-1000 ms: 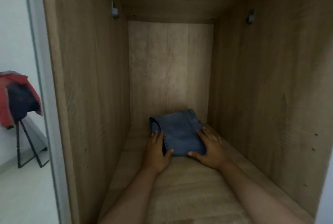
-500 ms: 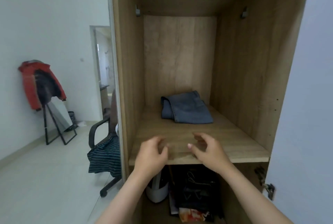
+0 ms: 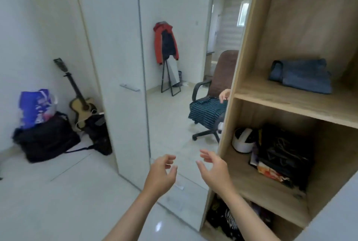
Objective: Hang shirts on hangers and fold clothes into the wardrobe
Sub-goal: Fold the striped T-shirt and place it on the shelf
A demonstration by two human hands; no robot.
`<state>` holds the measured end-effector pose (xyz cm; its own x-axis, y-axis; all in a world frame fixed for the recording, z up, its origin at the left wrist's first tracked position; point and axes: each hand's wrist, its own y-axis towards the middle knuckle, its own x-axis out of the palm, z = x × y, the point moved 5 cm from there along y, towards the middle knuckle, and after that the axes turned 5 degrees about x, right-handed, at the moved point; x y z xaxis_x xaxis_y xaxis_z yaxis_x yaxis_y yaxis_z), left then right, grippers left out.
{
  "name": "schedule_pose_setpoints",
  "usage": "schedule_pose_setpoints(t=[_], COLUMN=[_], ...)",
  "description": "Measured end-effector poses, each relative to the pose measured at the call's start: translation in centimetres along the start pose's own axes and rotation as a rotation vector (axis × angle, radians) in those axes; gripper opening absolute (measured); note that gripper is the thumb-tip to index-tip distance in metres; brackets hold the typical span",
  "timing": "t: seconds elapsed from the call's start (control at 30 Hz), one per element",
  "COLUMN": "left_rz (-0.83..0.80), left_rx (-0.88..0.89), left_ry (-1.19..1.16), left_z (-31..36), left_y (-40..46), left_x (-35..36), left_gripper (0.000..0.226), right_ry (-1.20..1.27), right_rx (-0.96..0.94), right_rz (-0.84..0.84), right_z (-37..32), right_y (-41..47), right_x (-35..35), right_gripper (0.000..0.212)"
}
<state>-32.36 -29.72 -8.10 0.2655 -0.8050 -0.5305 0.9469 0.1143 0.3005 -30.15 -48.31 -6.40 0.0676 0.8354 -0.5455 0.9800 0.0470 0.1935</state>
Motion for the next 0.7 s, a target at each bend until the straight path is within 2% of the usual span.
schedule_pose_setpoints(t=[0.23,0.47,0.7], left_rz=[0.265,0.614,0.907], left_rx=[-0.400,-0.768,-1.093], left_ry=[0.100,0.111,0.059], left_z=[-11.5,-20.2,-25.7], left_y=[-16.4,-33.9,-49.1], left_x=[-16.0,-30.8,-39.9], left_gripper=[0.024,0.024,0.027], right_ry=[0.062,0.057,0.009], right_rx=[-0.098,-0.377,-0.643], right_rz=[-0.457,-0.938,-1.324], right_z=[-8.3,-20.3,-30.1], right_y=[-9.6,-22.2,-36.5], right_x=[19.5,38.3,52.7], right_gripper=[0.033,0.034,0.031])
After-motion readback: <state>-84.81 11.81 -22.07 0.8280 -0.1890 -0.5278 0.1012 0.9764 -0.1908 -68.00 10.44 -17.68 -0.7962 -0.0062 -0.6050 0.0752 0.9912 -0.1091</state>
